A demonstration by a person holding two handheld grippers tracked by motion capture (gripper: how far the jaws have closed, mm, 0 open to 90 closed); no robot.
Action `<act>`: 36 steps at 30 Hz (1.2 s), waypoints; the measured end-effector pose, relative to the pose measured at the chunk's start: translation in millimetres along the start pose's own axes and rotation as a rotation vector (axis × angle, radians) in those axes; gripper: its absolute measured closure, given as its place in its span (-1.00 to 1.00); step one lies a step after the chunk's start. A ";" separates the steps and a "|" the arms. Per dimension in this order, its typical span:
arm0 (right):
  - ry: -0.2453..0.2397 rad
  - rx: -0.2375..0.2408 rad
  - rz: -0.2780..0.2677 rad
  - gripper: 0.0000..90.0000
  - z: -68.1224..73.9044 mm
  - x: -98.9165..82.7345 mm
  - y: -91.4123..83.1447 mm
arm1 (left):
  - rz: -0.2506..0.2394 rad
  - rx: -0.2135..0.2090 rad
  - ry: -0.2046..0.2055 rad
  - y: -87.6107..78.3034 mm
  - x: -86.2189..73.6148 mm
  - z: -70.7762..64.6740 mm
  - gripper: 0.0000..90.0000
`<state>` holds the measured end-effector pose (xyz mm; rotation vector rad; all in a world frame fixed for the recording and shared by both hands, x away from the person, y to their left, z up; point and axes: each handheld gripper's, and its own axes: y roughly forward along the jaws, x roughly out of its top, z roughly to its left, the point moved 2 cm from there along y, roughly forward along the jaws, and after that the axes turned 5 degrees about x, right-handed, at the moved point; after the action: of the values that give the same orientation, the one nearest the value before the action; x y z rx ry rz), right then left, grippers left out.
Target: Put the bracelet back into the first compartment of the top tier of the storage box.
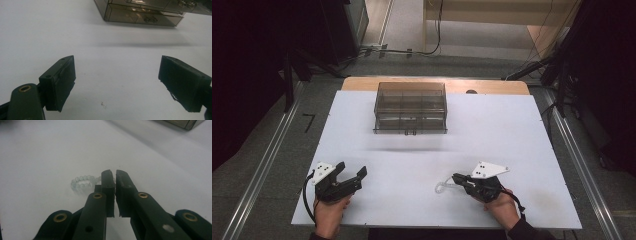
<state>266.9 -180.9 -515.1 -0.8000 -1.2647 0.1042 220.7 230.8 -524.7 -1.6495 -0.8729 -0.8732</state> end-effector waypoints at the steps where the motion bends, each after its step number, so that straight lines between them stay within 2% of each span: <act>1: 0.002 -0.001 -0.005 0.84 -0.1 1.1 -0.9 | 0.000 0.000 -0.001 0.2 0.0 -0.1 -0.68; 5: 0.005 0.000 -0.037 0.84 -0.7 8.3 -3.8 | 0.000 -0.002 0.002 0.6 0.0 -0.3 -0.68; 18: -0.002 -0.010 -0.079 0.84 -0.6 22.2 -1.1 | 0.002 0.000 0.001 1.1 -0.1 0.1 -0.68; 36: -0.018 -0.001 -0.124 0.84 2.0 48.2 19.9 | 0.004 0.001 -0.002 1.2 -0.4 0.4 -0.68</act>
<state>288.3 -141.9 -487.7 -0.7208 -1.3280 0.0107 221.6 230.9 -525.6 -1.6511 -0.8703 -0.8684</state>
